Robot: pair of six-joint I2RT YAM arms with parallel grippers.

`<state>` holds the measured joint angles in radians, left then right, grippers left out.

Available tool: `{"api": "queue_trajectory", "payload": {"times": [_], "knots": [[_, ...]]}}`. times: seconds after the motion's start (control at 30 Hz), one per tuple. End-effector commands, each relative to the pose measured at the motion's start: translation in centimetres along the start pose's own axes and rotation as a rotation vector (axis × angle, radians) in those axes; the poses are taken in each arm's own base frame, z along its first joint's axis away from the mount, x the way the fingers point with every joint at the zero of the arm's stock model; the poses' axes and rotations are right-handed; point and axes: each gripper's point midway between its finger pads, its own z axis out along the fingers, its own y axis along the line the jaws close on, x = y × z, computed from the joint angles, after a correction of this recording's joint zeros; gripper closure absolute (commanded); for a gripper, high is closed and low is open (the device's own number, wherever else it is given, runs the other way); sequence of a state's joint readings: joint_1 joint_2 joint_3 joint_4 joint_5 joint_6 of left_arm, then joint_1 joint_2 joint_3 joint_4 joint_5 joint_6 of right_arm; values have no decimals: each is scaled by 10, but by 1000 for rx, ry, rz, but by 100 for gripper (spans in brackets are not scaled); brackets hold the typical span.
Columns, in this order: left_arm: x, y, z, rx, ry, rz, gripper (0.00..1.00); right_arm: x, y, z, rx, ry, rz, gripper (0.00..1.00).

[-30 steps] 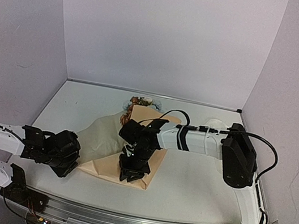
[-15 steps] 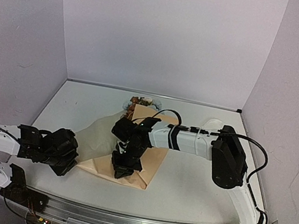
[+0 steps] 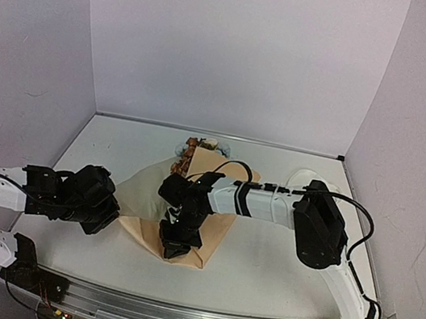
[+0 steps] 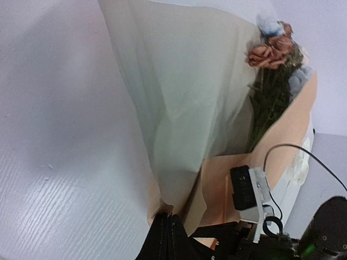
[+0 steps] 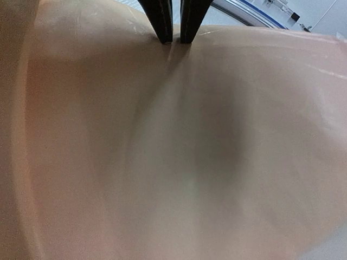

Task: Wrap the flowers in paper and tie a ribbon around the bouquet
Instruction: Pick up the two-thirds-folded wrapping paper from the center of the board, then fold the 2/3-folded wrapping paper at the center of the board.

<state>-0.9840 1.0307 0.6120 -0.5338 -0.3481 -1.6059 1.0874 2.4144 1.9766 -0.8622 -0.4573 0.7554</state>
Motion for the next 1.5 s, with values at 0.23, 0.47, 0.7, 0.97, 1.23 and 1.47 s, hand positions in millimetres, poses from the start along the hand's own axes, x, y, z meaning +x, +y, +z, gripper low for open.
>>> {"api": "queue_trajectory", "payload": {"times": [0.23, 0.47, 0.7, 0.97, 1.23, 1.47], "knots": [[6, -64, -2, 120, 2, 207, 100, -5, 29, -23, -69, -19, -60, 90], [9, -53, 1, 113, 18, 208, 100, 3, 69, -91, -239, -48, -151, 80], [13, -60, 3, 121, 31, 255, 100, 7, 60, -148, -289, -97, -111, 71], [19, -74, 4, 152, 48, 298, 100, 31, -50, -166, -126, -156, 37, 67], [25, -104, 1, 222, 53, 372, 100, 22, -84, -130, -90, -106, 113, 75], [41, -136, -1, 290, 68, 471, 100, 5, -92, -101, -49, -84, 143, 85]]}}
